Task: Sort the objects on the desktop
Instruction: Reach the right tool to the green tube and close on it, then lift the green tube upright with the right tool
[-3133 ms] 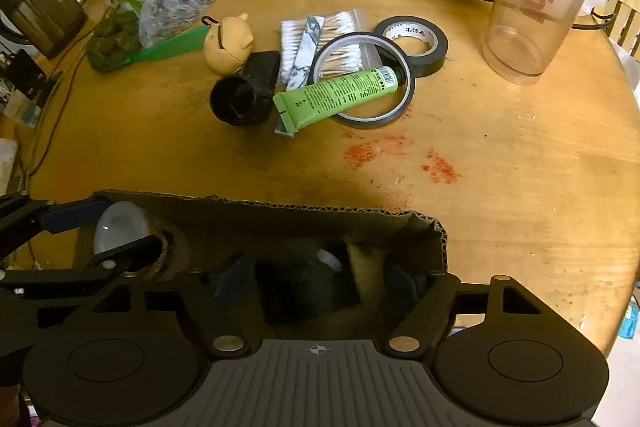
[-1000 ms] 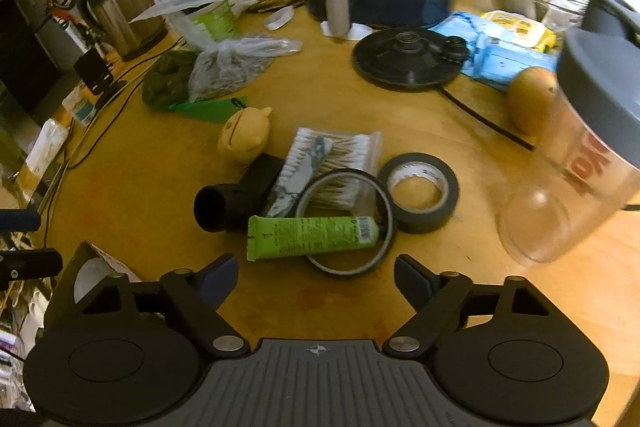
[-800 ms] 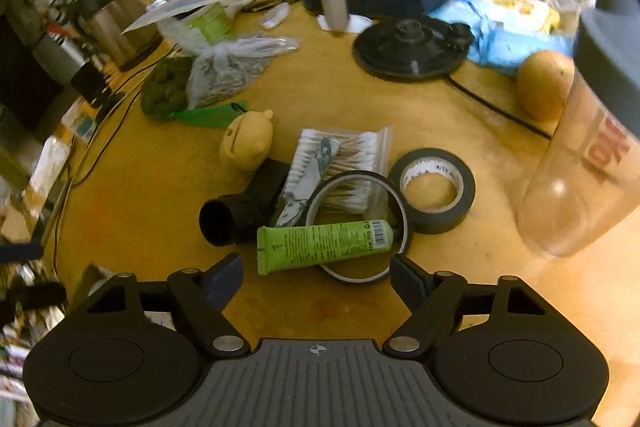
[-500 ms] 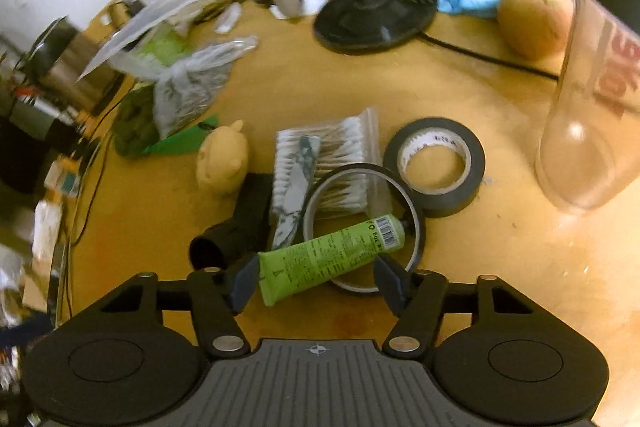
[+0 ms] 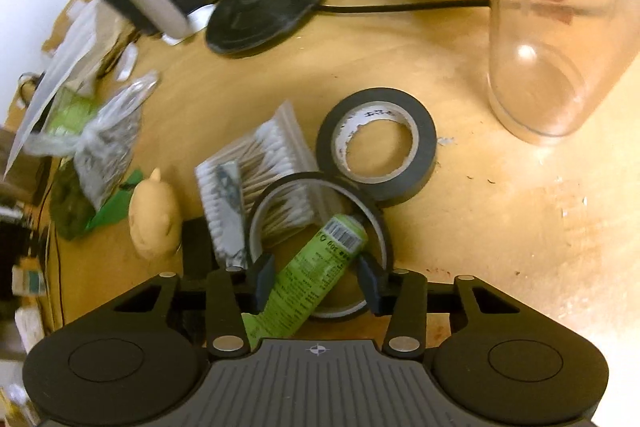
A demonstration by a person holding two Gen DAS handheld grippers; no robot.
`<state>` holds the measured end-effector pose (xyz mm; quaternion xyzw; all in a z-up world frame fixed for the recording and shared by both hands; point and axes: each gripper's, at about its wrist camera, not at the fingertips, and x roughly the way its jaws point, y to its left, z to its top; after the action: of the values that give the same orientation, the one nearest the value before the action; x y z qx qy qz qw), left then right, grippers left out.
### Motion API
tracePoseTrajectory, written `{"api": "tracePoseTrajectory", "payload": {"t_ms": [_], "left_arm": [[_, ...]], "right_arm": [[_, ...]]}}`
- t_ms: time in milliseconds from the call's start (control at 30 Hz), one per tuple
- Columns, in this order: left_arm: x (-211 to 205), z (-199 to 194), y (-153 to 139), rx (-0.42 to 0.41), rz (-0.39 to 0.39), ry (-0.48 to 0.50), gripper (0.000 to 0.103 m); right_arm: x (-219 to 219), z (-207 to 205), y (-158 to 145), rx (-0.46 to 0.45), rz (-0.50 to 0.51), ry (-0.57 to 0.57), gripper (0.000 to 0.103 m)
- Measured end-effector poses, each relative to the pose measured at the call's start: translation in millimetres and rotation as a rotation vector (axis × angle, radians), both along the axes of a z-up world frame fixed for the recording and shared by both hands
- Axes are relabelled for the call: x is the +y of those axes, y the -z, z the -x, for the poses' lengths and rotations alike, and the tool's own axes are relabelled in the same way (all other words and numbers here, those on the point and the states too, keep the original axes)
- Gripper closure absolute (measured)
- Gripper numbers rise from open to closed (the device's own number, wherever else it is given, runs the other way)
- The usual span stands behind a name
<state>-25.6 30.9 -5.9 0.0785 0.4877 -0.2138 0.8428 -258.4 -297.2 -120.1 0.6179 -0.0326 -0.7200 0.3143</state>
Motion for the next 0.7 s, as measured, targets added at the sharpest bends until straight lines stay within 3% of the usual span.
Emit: {"api": "tracePoseTrajectory", "payload": {"t_ms": [300, 700], "left_arm": [[13.6, -2.7, 3.6, 0.009, 0.013, -0.01, 0.029], [8.9, -10.2, 3.0, 0.0, 0.045, 0.027, 0.029]], "right_arm": [[-11.7, -4.8, -1.0, 0.007, -0.047, -0.001, 0.074], [-6.6, -16.9, -22.1, 0.064, 0.002, -0.124, 0.078]]}}
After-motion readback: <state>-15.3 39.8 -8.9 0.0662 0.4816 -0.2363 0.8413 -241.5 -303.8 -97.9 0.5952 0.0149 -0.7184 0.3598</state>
